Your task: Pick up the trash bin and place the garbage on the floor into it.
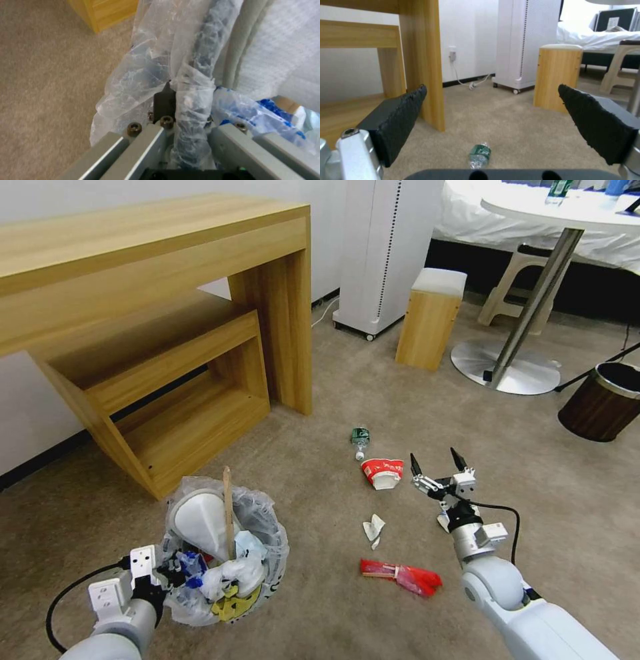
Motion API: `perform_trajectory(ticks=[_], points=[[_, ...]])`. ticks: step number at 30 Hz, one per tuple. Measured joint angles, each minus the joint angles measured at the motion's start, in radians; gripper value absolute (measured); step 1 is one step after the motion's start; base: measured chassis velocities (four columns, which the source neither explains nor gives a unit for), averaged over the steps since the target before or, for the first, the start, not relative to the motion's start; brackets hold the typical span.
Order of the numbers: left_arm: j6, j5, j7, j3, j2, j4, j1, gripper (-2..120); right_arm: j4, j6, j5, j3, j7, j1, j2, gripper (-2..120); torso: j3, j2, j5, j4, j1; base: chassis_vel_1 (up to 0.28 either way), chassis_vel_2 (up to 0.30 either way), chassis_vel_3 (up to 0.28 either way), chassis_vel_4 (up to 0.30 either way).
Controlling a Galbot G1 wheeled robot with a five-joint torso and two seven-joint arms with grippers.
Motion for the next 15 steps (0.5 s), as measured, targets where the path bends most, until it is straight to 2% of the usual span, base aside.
perform_trajectory(ticks=[15], points=[[0.0,-0.006,0.0,0.004,0.002,0.017,-0.016,0,-0.04,0.013,0.005,-0.034,-0.01,0.038,0.008,100,0.0,0.0,0.0004,0.0,0.0,-0.134,0.12,0.125,-0.133]])
